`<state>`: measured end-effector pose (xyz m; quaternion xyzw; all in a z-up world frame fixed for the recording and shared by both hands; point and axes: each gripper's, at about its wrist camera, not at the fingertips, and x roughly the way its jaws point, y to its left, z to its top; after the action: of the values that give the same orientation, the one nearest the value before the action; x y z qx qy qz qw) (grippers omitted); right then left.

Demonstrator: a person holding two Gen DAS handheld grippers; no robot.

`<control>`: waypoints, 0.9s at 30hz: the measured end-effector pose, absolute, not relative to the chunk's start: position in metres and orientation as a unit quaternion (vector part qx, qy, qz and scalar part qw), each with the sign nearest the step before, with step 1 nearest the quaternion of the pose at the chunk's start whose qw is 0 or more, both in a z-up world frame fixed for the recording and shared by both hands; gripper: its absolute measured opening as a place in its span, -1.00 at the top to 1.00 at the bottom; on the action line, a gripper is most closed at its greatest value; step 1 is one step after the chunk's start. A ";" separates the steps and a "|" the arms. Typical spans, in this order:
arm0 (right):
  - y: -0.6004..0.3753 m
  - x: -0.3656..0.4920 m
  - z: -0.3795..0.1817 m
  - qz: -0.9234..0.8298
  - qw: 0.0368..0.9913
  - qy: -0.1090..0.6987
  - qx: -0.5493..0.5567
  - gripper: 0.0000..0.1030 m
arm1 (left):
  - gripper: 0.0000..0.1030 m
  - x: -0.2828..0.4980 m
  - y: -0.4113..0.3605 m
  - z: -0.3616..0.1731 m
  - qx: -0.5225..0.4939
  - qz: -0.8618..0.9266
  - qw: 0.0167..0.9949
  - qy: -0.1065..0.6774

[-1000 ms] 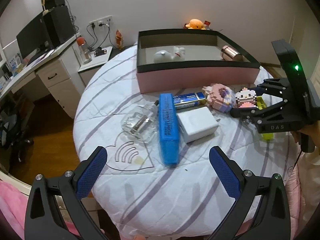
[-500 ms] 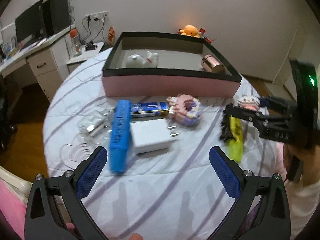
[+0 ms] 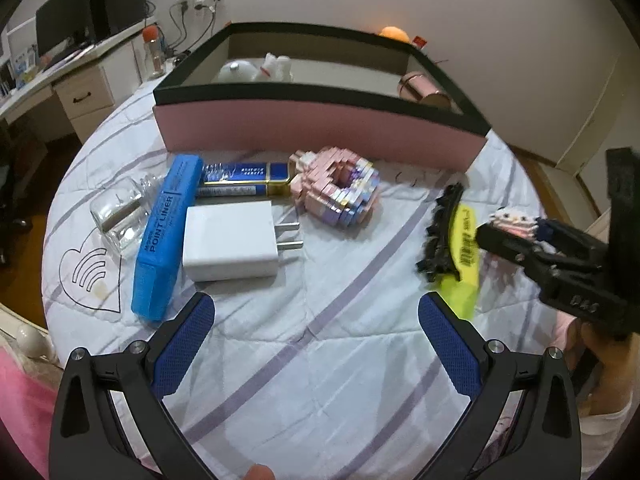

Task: Organize rigid objects
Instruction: 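Grasp the pink-and-white block cat figure with the right tool, then grasp the white charger with the left tool while the right tool holds the block cat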

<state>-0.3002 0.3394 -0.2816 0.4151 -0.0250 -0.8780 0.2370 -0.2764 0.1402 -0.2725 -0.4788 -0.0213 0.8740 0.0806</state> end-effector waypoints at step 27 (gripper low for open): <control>0.344 -0.299 -0.287 -0.876 0.245 -0.034 0.414 -0.19 | -0.58 -0.302 0.130 -0.280 -0.462 0.886 0.020 0.013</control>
<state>-0.2991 0.3440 -0.2868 0.4139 -0.0337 -0.8761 0.2448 -0.3024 0.1303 -0.2801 -0.4624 0.0127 0.8864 0.0205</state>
